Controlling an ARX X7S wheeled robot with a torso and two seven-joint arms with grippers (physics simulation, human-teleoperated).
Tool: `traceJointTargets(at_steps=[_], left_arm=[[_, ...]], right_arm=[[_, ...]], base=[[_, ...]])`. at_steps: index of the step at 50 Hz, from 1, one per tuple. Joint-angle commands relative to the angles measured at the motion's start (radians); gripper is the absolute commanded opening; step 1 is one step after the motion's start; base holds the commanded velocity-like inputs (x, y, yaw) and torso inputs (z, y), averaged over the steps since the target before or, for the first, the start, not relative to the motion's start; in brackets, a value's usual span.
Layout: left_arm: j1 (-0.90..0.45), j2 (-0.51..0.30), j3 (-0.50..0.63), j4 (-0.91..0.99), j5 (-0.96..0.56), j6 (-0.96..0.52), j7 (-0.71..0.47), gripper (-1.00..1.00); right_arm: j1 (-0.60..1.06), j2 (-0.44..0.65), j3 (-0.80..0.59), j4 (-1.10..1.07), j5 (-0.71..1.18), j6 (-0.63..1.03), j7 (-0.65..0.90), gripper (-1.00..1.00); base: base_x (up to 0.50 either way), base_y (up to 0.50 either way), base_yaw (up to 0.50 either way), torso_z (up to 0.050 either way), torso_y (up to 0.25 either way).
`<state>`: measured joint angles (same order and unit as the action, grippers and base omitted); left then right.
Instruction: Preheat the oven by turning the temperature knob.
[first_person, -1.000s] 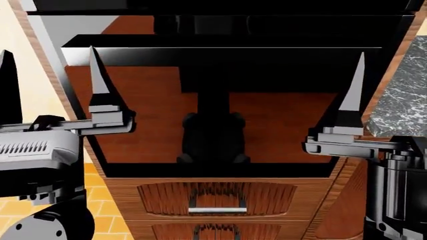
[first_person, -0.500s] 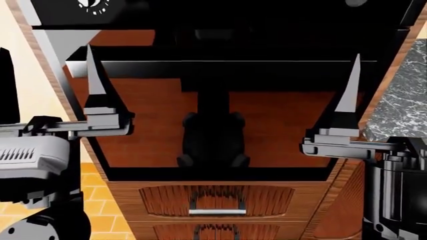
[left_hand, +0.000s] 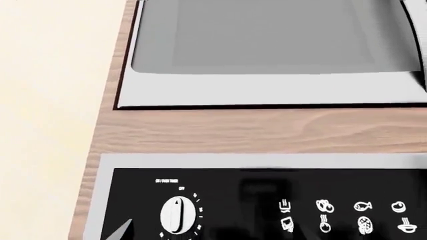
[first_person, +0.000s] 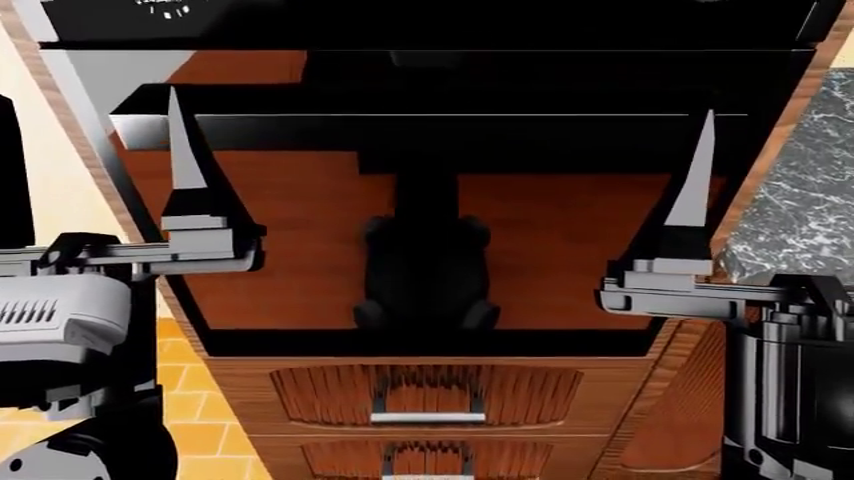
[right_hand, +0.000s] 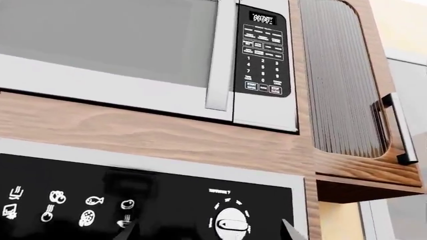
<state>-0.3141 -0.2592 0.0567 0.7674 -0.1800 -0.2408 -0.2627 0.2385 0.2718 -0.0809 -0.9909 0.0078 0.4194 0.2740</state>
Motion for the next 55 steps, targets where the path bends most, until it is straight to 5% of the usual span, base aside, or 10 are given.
traceJointTargets(at_steps=[1,48,55], left_arm=[[0.001,-0.005,0.020,0.006,0.020,0.001,-0.010,1.00],[-0.009,-0.028,0.037,0.009,0.000,-0.016,-0.044,1.00],[-0.008,-0.033,0.040,0.008,-0.003,-0.014,-0.048,1.00]], right_arm=[[0.002,0.010,-0.005,-0.006,0.003,0.021,0.004,1.00],[-0.005,0.040,-0.030,-0.010,0.019,0.020,0.016,1.00],[0.019,0.066,-0.108,-0.022,-0.090,0.151,0.031,1.00]], base=[[0.00,-0.50,0.00,0.012,-0.027],[0.00,-0.20,0.00,0.008,-0.009],[0.00,0.00,0.00,0.007,-0.006]])
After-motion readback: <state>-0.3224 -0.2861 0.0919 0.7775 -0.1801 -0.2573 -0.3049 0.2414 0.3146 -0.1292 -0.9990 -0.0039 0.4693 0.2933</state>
